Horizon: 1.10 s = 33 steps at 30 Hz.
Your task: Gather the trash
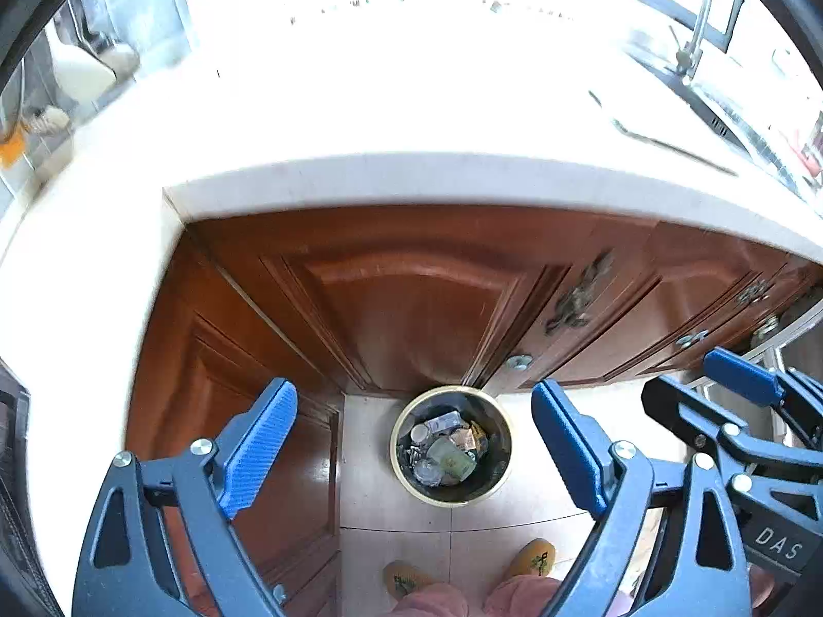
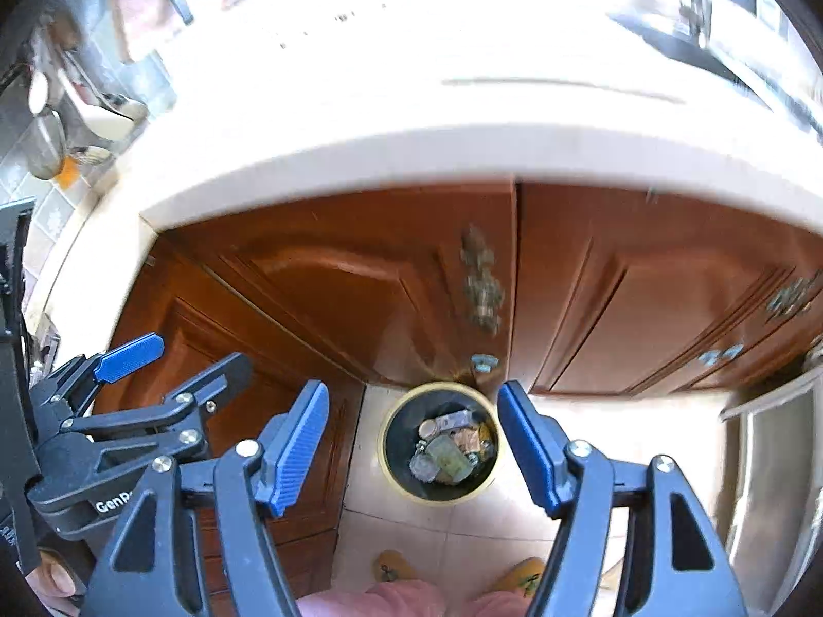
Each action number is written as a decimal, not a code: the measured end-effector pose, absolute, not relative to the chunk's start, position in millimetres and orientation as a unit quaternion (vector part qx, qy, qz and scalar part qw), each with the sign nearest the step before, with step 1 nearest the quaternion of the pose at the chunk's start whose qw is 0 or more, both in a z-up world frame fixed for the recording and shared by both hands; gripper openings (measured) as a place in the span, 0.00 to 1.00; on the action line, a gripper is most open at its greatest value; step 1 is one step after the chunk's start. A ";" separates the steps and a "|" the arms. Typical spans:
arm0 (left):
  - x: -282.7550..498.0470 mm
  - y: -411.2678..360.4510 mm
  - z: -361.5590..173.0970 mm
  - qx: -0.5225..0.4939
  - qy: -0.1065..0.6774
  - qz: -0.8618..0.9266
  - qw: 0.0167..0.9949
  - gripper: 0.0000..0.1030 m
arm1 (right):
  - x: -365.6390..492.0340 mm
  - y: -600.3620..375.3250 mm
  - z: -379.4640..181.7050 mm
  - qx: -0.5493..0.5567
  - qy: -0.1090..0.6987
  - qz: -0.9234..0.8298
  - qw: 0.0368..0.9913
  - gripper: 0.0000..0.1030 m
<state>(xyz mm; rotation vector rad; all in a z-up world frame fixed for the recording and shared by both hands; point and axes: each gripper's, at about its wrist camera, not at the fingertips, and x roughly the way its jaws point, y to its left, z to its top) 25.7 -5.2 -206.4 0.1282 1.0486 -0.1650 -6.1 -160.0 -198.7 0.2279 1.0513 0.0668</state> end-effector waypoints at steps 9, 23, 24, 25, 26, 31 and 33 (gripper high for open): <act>22.8 -2.4 -126.1 0.067 0.479 -0.083 0.872 0.94 | -5.2 -157.6 -122.1 0.108 0.485 0.018 0.868 0.67; 13.2 7.3 -16.8 0.057 0.422 -0.077 0.902 0.94 | -11.5 -147.1 -15.9 0.094 0.427 -0.002 0.899 0.68; 10.9 6.8 -12.2 0.056 0.417 -0.075 0.904 0.94 | -12.8 -146.6 -10.0 0.094 0.422 -0.004 0.902 0.69; 8.9 6.9 -6.1 0.055 0.411 -0.072 0.907 0.94 | -15.2 -146.7 -4.1 0.094 0.417 -0.007 0.904 0.70; 7.2 6.8 -1.7 0.054 0.407 -0.070 0.909 0.94 | -16.5 -146.8 -0.2 0.095 0.414 -0.009 0.905 0.73; -3.0 6.4 10.5 0.054 0.394 -0.063 0.915 0.94 | -24.9 -147.8 8.8 0.104 0.406 -0.019 0.908 0.77; -6.5 7.4 13.1 0.055 0.394 -0.060 0.916 0.94 | -28.3 -148.0 8.9 0.115 0.408 -0.023 0.905 0.77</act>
